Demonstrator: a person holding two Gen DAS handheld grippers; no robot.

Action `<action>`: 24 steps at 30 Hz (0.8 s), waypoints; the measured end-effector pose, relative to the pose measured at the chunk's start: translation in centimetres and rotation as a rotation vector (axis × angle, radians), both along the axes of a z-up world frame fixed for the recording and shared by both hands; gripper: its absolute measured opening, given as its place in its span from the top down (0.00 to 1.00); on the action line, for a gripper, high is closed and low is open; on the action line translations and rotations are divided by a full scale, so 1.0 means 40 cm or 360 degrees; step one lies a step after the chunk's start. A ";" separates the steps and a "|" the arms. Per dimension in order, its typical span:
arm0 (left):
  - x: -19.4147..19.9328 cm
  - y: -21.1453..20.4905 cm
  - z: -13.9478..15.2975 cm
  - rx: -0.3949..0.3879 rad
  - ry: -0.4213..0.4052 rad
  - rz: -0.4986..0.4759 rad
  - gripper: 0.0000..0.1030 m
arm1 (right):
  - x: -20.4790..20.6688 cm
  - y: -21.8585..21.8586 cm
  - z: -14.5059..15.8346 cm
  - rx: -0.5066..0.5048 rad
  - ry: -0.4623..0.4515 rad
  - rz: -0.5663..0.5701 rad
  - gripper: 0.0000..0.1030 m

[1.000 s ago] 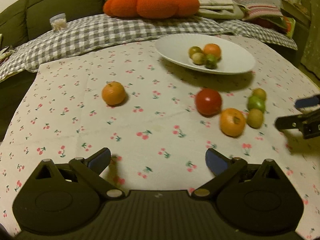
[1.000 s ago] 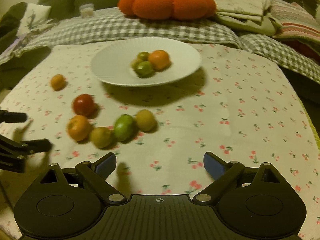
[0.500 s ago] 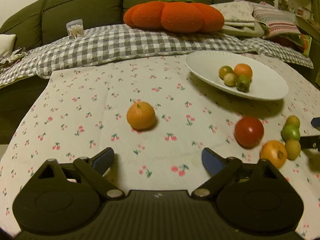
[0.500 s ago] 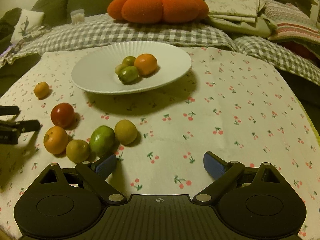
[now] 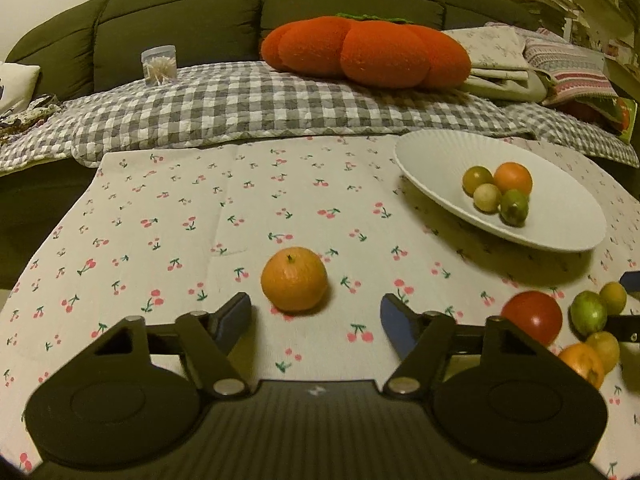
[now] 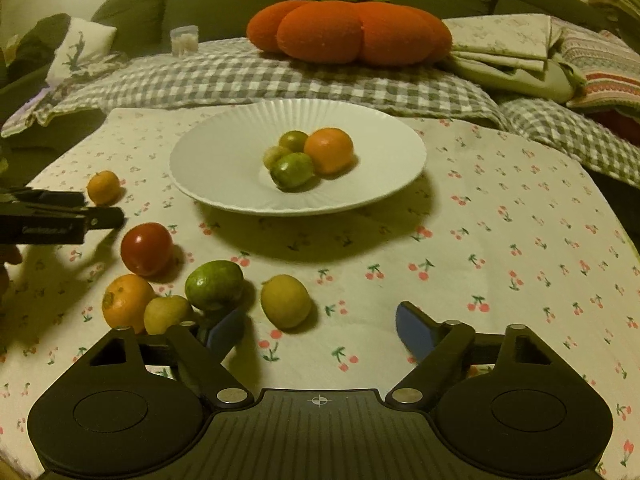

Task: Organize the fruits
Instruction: 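Move the open left tool toward the small tangerine while the right tool approaches a pale yellow fruit, then grasp the small tangerine with the left tool while the right tool grasps the pale yellow fruit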

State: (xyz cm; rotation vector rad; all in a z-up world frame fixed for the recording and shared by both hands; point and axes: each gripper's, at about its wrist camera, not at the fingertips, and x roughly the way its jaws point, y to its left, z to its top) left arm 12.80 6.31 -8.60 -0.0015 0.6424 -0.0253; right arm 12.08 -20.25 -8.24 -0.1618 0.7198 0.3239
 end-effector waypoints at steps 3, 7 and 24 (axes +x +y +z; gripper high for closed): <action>0.008 0.001 0.001 -0.0004 -0.0006 0.0004 0.40 | 0.001 0.006 0.001 -0.0001 -0.0016 0.0028 0.27; 0.015 0.001 0.002 -0.0003 -0.0013 0.0016 0.48 | -0.001 0.014 0.002 -0.0013 -0.0035 0.0060 0.32; 0.020 0.011 0.007 0.0045 -0.0009 0.0024 0.67 | -0.010 0.034 0.012 -0.0019 -0.0026 0.0168 0.67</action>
